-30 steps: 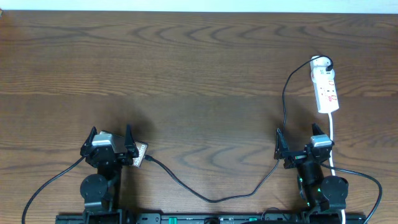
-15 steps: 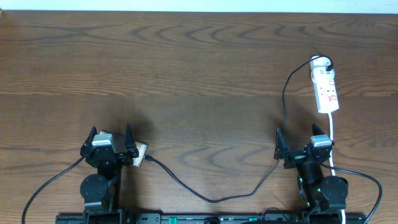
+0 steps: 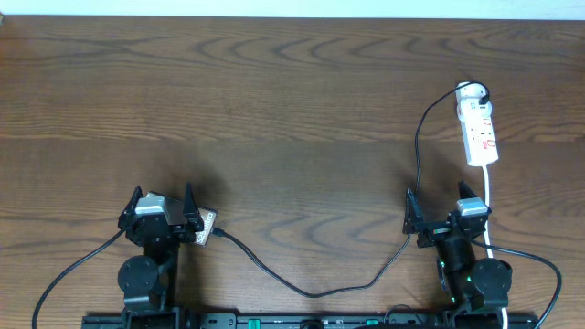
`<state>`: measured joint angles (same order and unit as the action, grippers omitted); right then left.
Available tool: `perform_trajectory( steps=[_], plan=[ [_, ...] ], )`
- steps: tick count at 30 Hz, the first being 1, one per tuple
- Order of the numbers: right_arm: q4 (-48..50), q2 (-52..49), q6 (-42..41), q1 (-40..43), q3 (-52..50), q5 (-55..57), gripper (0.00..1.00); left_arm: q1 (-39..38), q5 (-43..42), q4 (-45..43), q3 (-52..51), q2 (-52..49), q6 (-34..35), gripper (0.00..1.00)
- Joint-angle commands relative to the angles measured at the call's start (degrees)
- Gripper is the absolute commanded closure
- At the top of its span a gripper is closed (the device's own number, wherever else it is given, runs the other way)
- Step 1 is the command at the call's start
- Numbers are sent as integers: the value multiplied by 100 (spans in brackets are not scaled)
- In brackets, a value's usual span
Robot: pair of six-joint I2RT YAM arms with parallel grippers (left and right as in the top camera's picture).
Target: Plug charger to phone and switch on socket
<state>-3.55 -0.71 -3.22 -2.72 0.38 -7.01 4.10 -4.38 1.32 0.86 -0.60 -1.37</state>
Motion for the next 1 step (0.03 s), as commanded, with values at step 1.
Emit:
perform_trajectory(
  steps=[1],
  plan=[
    [-31,44,72,-37,-7,63,1,22,-118,245,-63,35,-33,12]
  ],
)
